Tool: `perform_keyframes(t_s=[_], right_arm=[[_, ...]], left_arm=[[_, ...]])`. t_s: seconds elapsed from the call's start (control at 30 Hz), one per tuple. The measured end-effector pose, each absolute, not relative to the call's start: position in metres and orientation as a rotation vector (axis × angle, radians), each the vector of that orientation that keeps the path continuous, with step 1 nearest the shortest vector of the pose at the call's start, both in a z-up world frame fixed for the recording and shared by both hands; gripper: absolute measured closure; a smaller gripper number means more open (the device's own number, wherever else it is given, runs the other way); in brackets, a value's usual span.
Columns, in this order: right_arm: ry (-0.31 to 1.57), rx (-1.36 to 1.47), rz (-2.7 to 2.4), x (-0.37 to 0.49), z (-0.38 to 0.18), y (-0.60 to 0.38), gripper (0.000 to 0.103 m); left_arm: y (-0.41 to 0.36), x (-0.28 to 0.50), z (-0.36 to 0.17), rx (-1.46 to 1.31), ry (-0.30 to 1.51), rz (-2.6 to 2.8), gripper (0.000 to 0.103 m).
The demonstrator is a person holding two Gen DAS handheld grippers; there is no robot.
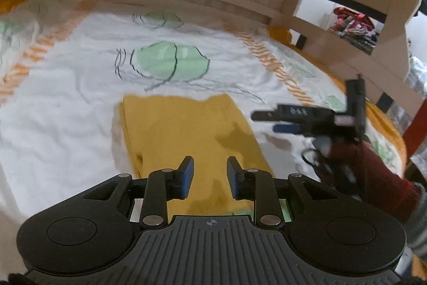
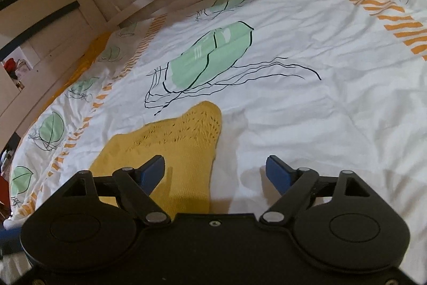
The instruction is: Fold small clothes
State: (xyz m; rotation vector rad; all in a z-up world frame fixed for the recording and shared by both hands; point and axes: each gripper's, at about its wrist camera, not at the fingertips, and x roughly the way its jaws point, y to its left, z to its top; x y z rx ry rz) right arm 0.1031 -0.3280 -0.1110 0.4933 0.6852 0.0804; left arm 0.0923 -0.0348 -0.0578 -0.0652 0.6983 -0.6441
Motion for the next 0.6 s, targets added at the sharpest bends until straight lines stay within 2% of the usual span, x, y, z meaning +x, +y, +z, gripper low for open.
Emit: perform_keyframes(t_s=[0.33,0.6], right_arm=[[0.663,0.491,0.059,0.103,-0.112,-0.327,0.013],[0.661,0.375,0.06,0.113,-0.106,-0.311,0.012]], left_arm=[[-0.056,0.184,-0.078,-0.091,0.674,-0.498,0.077],[-0.057,0.226,-0.113,-0.072,0.736,-0.369,0.077]])
